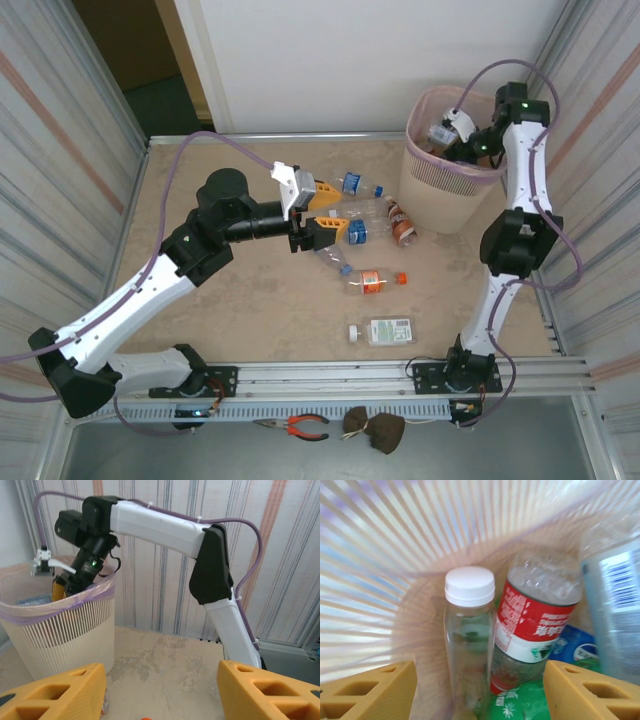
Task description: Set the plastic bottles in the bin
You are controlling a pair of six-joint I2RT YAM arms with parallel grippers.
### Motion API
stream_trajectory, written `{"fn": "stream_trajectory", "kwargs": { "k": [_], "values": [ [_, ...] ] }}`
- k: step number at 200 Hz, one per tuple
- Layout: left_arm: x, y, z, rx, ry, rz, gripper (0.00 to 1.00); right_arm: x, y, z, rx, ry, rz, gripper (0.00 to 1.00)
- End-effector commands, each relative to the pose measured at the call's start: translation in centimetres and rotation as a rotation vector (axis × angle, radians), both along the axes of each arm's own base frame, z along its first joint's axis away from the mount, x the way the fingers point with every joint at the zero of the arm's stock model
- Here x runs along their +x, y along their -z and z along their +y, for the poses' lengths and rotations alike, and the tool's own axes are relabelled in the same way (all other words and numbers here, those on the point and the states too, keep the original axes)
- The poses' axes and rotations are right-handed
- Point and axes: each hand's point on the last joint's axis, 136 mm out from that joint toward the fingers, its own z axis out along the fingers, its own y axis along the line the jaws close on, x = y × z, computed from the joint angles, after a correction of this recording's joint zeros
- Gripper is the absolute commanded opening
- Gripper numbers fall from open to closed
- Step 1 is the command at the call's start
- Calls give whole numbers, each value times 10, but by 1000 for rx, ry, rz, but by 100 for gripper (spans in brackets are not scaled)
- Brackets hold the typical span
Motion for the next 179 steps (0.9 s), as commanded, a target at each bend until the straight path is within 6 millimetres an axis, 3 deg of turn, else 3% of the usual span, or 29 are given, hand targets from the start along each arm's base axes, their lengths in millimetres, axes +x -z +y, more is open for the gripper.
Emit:
{"fn": "stream_trajectory", "kwargs": {
  "k": [1,53,98,151,155,179],
  "values": [
    [-3,-14,8,-31,-14,-29,61,-5,-51,3,45,53,-104,68],
    [4,1,6,37,-37,-12,60,-7,-106,-9,82,197,-235,72],
    [7,38,-1,180,-8,21,60,-24,-143,-8,155,308,-300,76],
    [-7,94,-19,371,53,59,60,-55,-167,-14,265,505,-373,79],
    [-9,98,-21,385,58,58,60,-58,-159,-14,270,516,-361,79],
    [-22,129,-32,498,90,62,60,-81,-163,-10,321,541,-405,80]
  ]
}}
